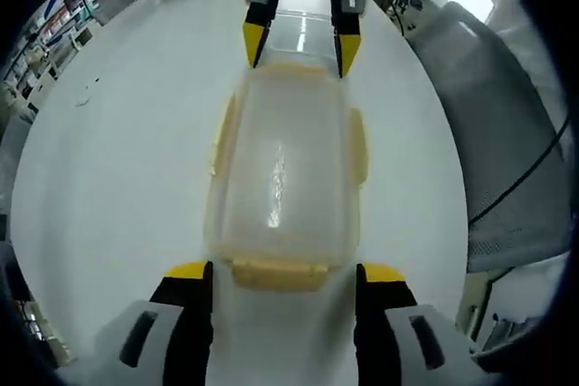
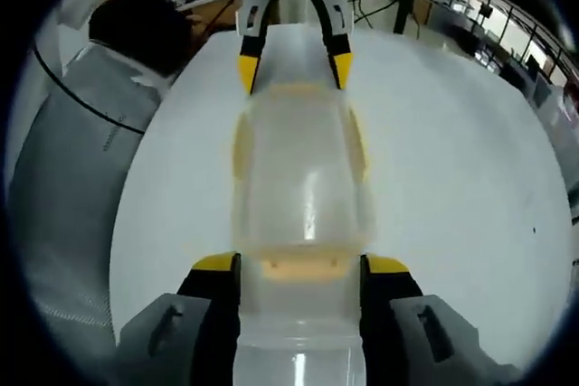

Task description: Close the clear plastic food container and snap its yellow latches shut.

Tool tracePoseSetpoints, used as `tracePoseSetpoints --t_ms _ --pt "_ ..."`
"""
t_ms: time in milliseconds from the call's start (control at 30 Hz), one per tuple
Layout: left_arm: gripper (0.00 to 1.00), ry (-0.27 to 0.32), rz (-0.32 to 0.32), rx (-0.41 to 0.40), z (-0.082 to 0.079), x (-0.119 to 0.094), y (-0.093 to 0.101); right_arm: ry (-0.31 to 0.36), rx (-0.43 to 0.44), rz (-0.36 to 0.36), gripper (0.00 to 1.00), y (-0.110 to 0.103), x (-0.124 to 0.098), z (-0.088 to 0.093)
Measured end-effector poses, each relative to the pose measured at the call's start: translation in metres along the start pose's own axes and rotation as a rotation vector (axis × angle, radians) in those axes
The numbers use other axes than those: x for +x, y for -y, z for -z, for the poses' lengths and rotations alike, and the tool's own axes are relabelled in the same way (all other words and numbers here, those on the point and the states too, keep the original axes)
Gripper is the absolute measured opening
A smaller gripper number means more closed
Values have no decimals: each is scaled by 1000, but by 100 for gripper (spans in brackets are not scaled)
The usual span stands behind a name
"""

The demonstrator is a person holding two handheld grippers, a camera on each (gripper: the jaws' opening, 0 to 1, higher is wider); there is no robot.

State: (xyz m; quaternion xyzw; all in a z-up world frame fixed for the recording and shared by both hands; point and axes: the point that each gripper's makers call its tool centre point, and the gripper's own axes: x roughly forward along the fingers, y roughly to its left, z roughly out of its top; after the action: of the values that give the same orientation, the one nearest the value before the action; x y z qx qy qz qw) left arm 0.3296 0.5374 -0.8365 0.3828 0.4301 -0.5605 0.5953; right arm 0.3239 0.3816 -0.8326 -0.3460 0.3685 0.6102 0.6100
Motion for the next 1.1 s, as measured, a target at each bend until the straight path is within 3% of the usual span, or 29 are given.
tracePoseSetpoints --t_ms 400,533,933,1100 --pt "51 -2 15 3 -1 1 0 -13 -28 10 43 1 -1 -1" --pt "50 -6 13 12 -1 1 0 -46 -102 34 37 2 0 1" --pt "48 -18 8 32 -1 1 0 -52 -87 35 36 3 1 1" --pt "41 -41 -12 69 0 1 -1 -53 -86 34 36 3 2 2"
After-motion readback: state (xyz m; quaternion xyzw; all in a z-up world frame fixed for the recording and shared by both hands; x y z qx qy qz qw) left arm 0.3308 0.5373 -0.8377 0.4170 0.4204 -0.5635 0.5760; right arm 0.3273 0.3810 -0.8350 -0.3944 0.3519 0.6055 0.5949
